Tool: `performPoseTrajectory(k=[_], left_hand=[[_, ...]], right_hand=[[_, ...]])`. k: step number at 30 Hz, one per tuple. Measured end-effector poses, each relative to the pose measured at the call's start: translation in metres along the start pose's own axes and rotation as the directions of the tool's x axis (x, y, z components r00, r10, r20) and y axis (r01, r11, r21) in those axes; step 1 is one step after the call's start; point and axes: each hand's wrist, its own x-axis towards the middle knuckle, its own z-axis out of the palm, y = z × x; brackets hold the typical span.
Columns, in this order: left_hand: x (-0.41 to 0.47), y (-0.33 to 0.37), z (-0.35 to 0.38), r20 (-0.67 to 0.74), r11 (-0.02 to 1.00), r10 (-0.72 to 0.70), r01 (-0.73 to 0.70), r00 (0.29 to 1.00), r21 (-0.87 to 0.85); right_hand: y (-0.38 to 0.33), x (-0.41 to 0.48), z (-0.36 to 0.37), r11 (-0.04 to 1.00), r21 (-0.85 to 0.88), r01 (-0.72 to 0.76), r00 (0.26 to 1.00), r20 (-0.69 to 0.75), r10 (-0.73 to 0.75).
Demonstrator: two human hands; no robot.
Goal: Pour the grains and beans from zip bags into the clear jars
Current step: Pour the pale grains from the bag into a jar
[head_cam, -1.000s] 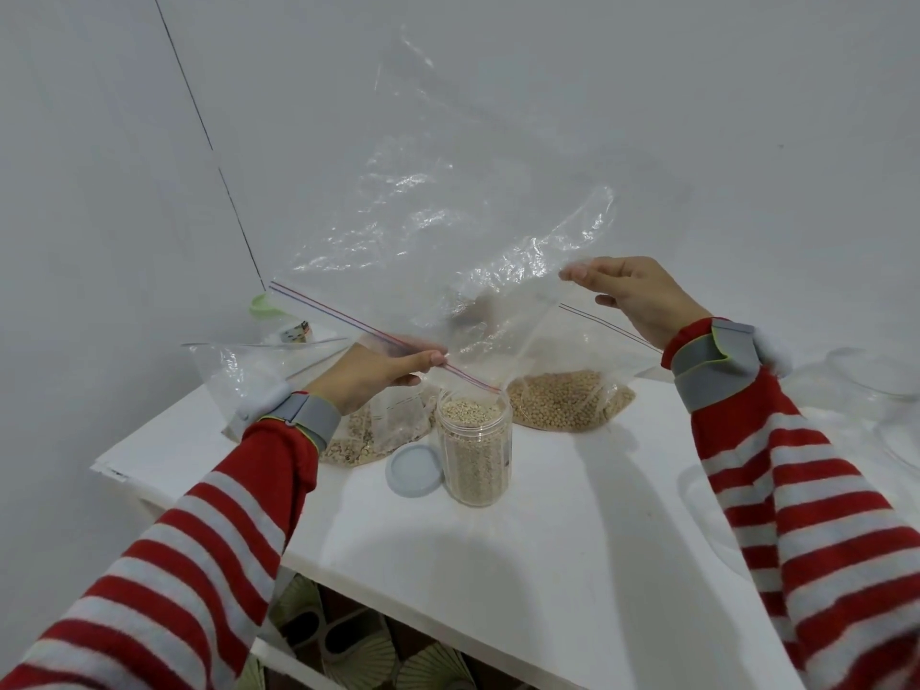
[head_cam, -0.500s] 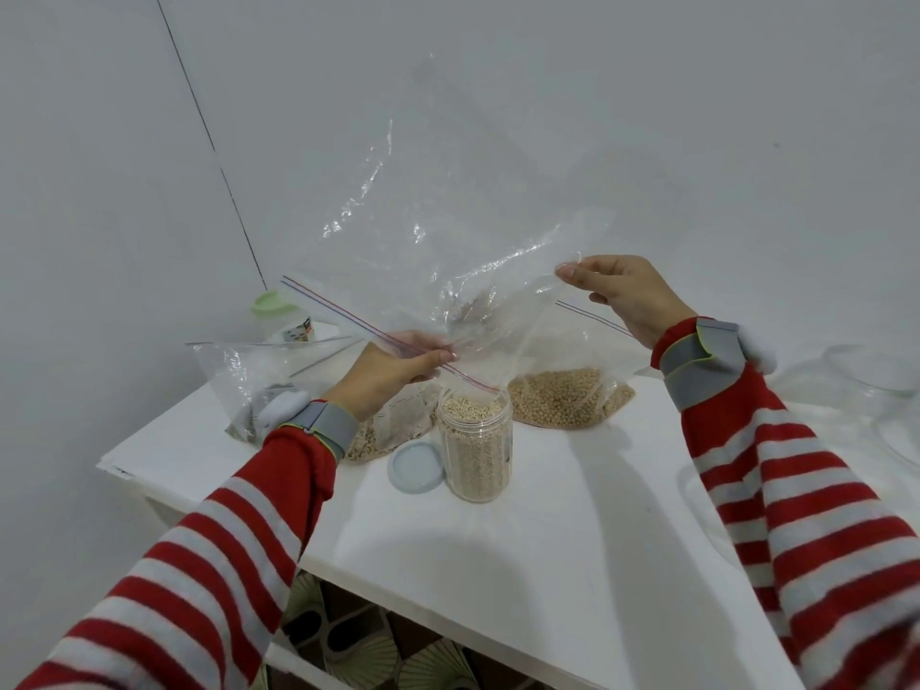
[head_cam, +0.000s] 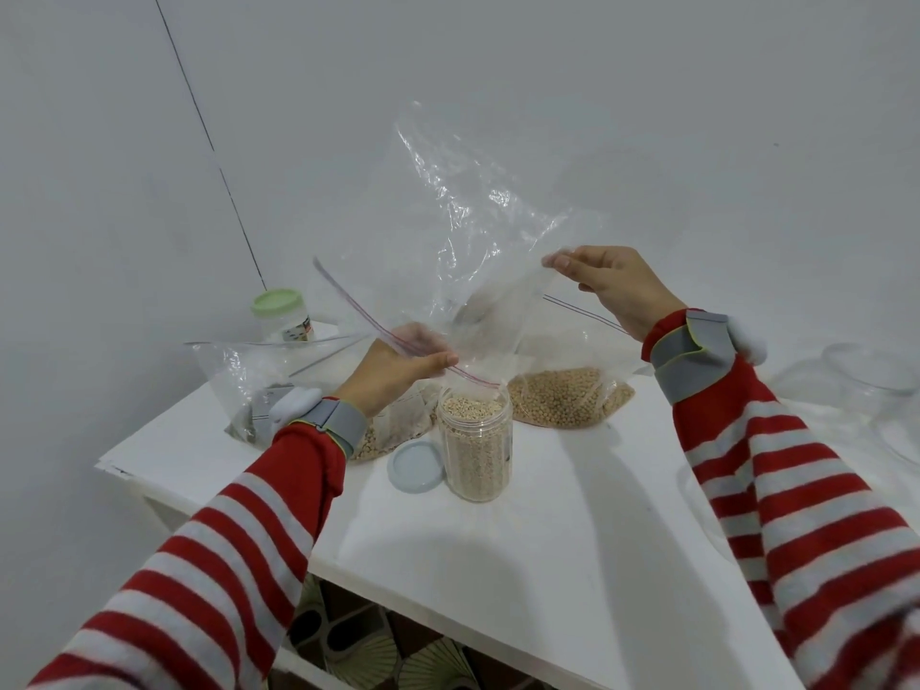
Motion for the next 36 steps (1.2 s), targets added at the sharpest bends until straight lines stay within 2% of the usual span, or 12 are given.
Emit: performPoseTrajectory(k=[7,12,15,17,24,29,33,36], left_hand=[[-0.003,-0.004,0.000,0.059,0.999,-0.032,0.035,0.998,-0.041],[0.005,-0.004,0.002,0.014,0.996,-0.029,0.028,0.999,0.083],[0.007,-0.001,0.010,0.086,0.985,-0.039,0.024,0.996,0.173],[0.007,-0.005,0.010,0.128,0.988,-0.047,0.027,0.991,0.155],[0.005,-0.006,0.009,0.042,0.994,-0.093,0.091,0.995,0.054],[0.008,-0.002,0.008,0.004,0.991,-0.071,0.070,0.997,0.113],[0.009,0.003,0.013,-0.004,0.986,-0.028,0.028,1.000,0.163],[0.007,0.012,0.023,0.005,0.994,-0.010,0.010,1.000,0.106]], right_hand=[[0.001,0.002,0.002,1.000,0.002,-0.009,1.000,0.021,0.009],[0.000,0.002,0.006,1.000,0.017,-0.001,1.000,0.016,0.001],[-0.002,0.004,0.011,0.999,0.032,0.005,1.000,0.021,-0.006],[-0.003,0.005,0.012,0.999,0.043,0.011,1.000,0.006,-0.011],[-0.003,0.006,0.008,0.999,0.052,0.006,1.000,-0.025,-0.004],[0.000,0.006,0.010,0.998,0.064,-0.010,0.999,-0.035,0.012],[0.000,0.005,0.020,0.977,0.215,-0.010,0.998,-0.053,0.022],[-0.003,0.000,0.032,0.925,0.378,0.027,0.999,-0.053,-0.008]])
